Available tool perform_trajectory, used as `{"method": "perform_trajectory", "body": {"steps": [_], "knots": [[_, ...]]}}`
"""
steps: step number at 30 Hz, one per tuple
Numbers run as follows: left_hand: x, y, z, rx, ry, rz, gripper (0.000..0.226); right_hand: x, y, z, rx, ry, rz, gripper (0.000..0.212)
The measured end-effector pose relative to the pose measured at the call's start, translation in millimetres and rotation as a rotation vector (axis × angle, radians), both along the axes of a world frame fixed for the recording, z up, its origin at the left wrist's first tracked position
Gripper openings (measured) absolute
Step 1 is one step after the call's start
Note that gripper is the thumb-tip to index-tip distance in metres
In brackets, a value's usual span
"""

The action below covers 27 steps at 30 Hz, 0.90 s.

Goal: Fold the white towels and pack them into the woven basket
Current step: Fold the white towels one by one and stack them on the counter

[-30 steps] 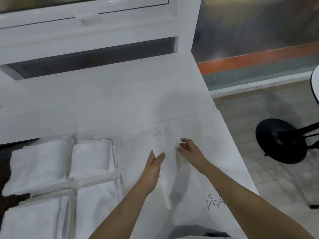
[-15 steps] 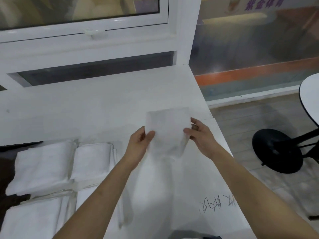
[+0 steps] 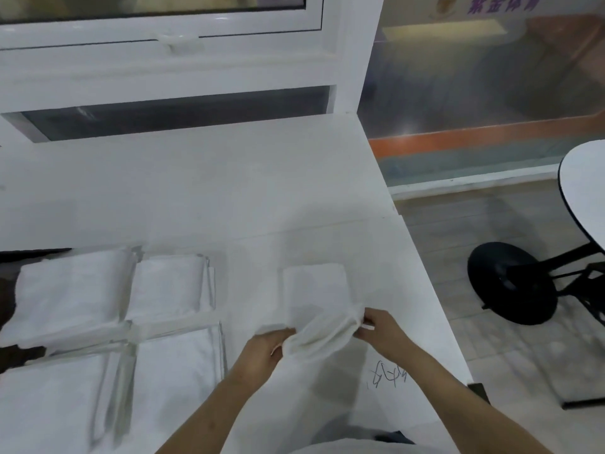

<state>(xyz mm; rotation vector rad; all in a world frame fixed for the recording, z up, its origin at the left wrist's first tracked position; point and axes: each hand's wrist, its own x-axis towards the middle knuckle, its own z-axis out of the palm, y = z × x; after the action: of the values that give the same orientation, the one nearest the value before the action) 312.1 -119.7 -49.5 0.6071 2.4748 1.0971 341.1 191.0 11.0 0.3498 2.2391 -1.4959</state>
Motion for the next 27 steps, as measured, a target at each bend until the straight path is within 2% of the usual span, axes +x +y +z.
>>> {"method": "perform_trajectory", "body": {"steps": [5,8,9,10,13,16,21,23,25,27], "knots": [[1.6,9.6,6.5,-0.041,-0.023,0.038,0.031,4.7,2.5,-8.0,0.039,-0.003,-0.002,0.012],[-10.8,19.0,15.6,-0.002,-0.002,0.083,0.036,-7.6,3.1,-9.2,0.066,0.021,-0.032,0.006],[-15.6,23.4,20.0,-0.015,-0.034,0.147,0.028,-13.4,2.8,-10.7,0.063,0.009,-0.055,0.003],[-20.7,27.3,22.9,-0.033,-0.062,0.213,0.017,-19.4,2.3,-14.3,0.076,-0.003,-0.083,0.007],[-36.9,44.4,25.4,-0.106,-0.129,0.403,0.037,-36.2,-2.6,-29.1,0.191,-0.009,-0.139,0.03],[-54.1,59.9,22.3,-0.194,-0.173,0.493,0.031,-53.5,-9.0,-39.3,0.329,-0.015,-0.163,0.034],[-69.6,76.3,12.5,-0.194,-0.261,0.629,0.019,-64.3,-13.7,-60.6,0.366,-0.037,-0.261,0.036],[-70.0,82.0,13.3,-0.185,-0.214,0.66,0.014,-65.6,-15.2,-61.0,0.391,-0.001,-0.281,0.027],[-68.0,84.5,10.4,-0.276,-0.044,0.591,0.025,-65.6,-16.2,-59.3,0.475,0.097,-0.267,0.021],[-63.6,85.0,9.3,-0.416,0.154,0.466,0.045,-63.5,-17.3,-59.4,0.622,0.277,-0.161,0.038]]}}
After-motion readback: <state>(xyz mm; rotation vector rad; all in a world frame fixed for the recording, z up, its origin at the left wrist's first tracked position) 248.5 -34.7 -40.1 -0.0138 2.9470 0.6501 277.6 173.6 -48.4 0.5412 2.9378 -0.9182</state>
